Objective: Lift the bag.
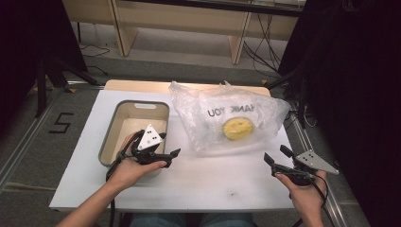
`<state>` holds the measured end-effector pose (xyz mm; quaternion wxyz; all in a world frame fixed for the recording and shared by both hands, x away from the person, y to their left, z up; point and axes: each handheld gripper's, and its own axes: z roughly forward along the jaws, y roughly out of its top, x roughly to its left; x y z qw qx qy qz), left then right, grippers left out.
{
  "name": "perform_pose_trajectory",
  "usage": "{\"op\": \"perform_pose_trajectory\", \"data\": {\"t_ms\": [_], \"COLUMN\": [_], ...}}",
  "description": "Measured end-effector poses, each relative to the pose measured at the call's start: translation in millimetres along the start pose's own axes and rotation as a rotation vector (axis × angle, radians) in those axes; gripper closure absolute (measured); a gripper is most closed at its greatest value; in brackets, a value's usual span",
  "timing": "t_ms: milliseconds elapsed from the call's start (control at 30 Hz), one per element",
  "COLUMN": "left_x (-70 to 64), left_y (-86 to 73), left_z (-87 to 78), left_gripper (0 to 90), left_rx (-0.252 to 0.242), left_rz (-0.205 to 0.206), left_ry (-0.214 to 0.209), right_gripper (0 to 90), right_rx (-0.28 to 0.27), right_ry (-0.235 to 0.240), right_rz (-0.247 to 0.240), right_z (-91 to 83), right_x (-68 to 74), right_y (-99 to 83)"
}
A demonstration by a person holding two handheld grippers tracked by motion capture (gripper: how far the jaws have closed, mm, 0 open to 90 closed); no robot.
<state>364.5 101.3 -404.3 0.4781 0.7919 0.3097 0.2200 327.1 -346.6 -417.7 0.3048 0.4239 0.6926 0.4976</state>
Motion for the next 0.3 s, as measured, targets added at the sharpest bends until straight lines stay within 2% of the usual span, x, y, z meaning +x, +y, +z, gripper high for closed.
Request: {"op": "perform_pose_trajectory", "data": {"t_ms": [300], "left_x": [-3.1], "left_y": [-0.1], "left_z": [0.0], "left_gripper": [26.9], "left_rx": [-0.005], "left_rz": [0.008], "left_ry": [-0.009], "right_gripper": [29.4], "right_rx": [-0.004], "right_ry": [0.001], "right_rz": [0.007], "right_z": [0.6], "right_x": [0.3], "right_y": [-2.2]}}
